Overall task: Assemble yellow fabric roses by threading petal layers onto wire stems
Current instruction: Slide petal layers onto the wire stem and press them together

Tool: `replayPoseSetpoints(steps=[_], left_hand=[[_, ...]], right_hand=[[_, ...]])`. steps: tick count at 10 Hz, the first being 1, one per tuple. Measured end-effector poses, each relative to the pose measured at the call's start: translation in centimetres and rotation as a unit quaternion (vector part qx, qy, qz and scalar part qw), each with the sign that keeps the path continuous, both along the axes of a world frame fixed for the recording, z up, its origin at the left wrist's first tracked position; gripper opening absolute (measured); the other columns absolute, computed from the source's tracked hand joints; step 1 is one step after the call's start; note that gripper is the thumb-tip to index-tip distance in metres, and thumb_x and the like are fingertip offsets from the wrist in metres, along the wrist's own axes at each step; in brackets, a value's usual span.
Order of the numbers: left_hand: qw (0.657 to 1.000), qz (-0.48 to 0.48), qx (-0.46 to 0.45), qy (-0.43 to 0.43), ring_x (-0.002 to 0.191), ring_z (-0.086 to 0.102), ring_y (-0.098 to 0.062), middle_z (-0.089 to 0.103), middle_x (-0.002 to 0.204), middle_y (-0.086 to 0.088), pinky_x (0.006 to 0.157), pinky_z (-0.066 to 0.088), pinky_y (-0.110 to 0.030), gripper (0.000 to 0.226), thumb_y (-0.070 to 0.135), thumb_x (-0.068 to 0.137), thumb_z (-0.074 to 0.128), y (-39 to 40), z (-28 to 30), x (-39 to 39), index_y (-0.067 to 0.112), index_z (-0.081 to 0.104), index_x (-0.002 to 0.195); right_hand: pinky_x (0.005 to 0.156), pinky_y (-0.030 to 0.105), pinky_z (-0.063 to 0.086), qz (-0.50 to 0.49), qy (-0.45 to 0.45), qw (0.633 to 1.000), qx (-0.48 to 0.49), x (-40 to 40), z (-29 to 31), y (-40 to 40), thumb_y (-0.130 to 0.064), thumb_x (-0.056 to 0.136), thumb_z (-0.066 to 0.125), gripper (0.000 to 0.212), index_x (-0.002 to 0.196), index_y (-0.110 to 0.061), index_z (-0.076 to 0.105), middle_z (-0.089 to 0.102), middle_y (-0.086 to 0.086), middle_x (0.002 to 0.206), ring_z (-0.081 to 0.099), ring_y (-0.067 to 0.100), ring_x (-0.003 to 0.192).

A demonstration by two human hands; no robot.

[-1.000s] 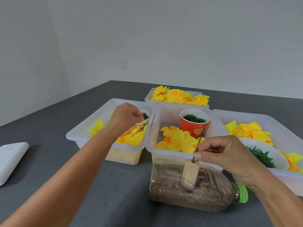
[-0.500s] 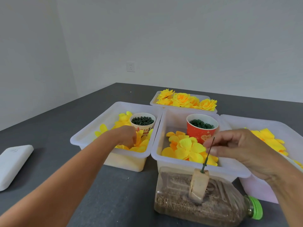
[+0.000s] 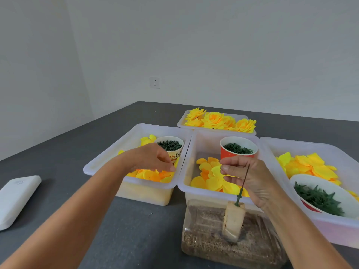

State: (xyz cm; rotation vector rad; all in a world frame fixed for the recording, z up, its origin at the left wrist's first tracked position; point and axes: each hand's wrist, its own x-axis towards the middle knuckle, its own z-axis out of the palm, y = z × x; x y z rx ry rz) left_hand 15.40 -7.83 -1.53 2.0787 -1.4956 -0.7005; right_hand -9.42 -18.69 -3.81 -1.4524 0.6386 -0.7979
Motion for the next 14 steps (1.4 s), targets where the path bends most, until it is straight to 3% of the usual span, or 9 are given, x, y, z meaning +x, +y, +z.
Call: replayPoseSetpoints(steps=[3,4,5,6,8,10,12,13,14], left_hand=[[0.990,-0.081,0.112,-0.026,0.083,0.059,-0.008,0.066,0.106,-0.008,0.069,0.050,-0.018,0.014,0.017,0.087,0.062,0.7,0.7,-0.8,0.023,0.066,0.099],[0.987,-0.078,0.129,-0.049,0.083,0.056,-0.009,0.064,0.106,-0.006,0.066,0.047,-0.018,0.021,0.017,0.085,0.062,0.7,0.4,-0.8,0.026,0.064,0.103],[0.974,-0.077,0.128,-0.171,0.068,0.051,-0.007,0.056,0.079,0.008,0.057,0.039,-0.015,0.010,0.018,0.085,0.061,0.0,-0.4,-1.5,0.020,0.064,0.095],[0.986,-0.015,0.073,-0.148,0.055,0.055,-0.006,0.053,0.058,0.007,0.050,0.041,-0.015,0.017,0.008,0.082,0.063,-0.3,-0.9,-1.3,0.014,0.058,0.068],[0.984,0.153,-0.087,0.032,0.062,0.063,-0.012,0.063,0.067,-0.004,0.058,0.053,-0.023,0.016,0.008,0.081,0.071,1.1,2.1,0.9,0.009,0.061,0.069],[0.962,0.219,-0.143,0.075,0.060,0.060,-0.018,0.055,0.057,-0.006,0.060,0.052,-0.029,0.037,0.006,0.066,0.083,1.4,1.7,1.1,0.010,0.046,0.060],[0.962,0.225,-0.151,-0.016,0.058,0.061,-0.018,0.062,0.060,-0.008,0.054,0.051,-0.025,0.024,0.016,0.080,0.073,1.3,1.2,1.1,0.008,0.061,0.062],[0.951,0.209,-0.164,-0.156,0.056,0.054,-0.011,0.057,0.060,0.004,0.058,0.044,-0.025,0.007,0.006,0.079,0.071,1.5,2.3,1.0,0.005,0.068,0.073],[0.926,0.227,-0.230,-0.196,0.064,0.054,-0.015,0.055,0.062,0.008,0.063,0.041,-0.026,0.008,0.006,0.079,0.069,1.6,3.1,0.6,0.008,0.067,0.071]], right_hand=[[0.067,0.027,0.054,0.004,0.002,1.000,-0.019,-0.1,-0.6,-0.1,0.006,0.077,0.066,0.014,0.079,-0.007,0.070,0.070,0.001,0.067,0.065,0.011,0.066],[0.067,0.027,0.053,0.009,0.010,0.999,-0.031,-0.1,-0.6,0.1,0.006,0.077,0.066,0.015,0.079,-0.008,0.070,0.069,0.002,0.066,0.064,0.011,0.065],[0.066,0.026,0.052,0.012,0.017,0.999,-0.036,0.0,-0.5,0.2,0.007,0.078,0.066,0.015,0.079,-0.008,0.070,0.068,0.003,0.065,0.063,0.013,0.066],[0.066,0.026,0.051,0.011,0.018,0.999,-0.044,-0.1,-0.5,0.3,0.008,0.078,0.065,0.015,0.079,-0.007,0.069,0.067,0.003,0.064,0.062,0.014,0.066],[0.066,0.027,0.050,0.013,0.014,0.999,-0.039,0.0,-0.5,0.3,0.009,0.078,0.065,0.016,0.079,-0.006,0.069,0.067,0.003,0.064,0.060,0.016,0.068],[0.066,0.027,0.050,0.008,0.018,0.999,-0.043,0.0,-0.6,0.4,0.009,0.077,0.065,0.016,0.078,-0.006,0.069,0.068,0.002,0.064,0.061,0.016,0.068],[0.066,0.027,0.050,0.010,0.019,0.999,-0.050,0.0,-0.6,0.4,0.009,0.078,0.065,0.016,0.078,-0.007,0.069,0.067,0.003,0.065,0.059,0.018,0.070],[0.067,0.027,0.050,0.013,0.018,0.999,-0.050,0.0,-0.6,0.4,0.009,0.078,0.065,0.016,0.078,-0.006,0.069,0.066,0.006,0.067,0.059,0.019,0.072],[0.068,0.028,0.049,0.016,0.018,0.998,-0.050,-0.1,-0.6,0.5,0.009,0.078,0.065,0.016,0.078,-0.006,0.069,0.066,0.008,0.070,0.059,0.020,0.074]])
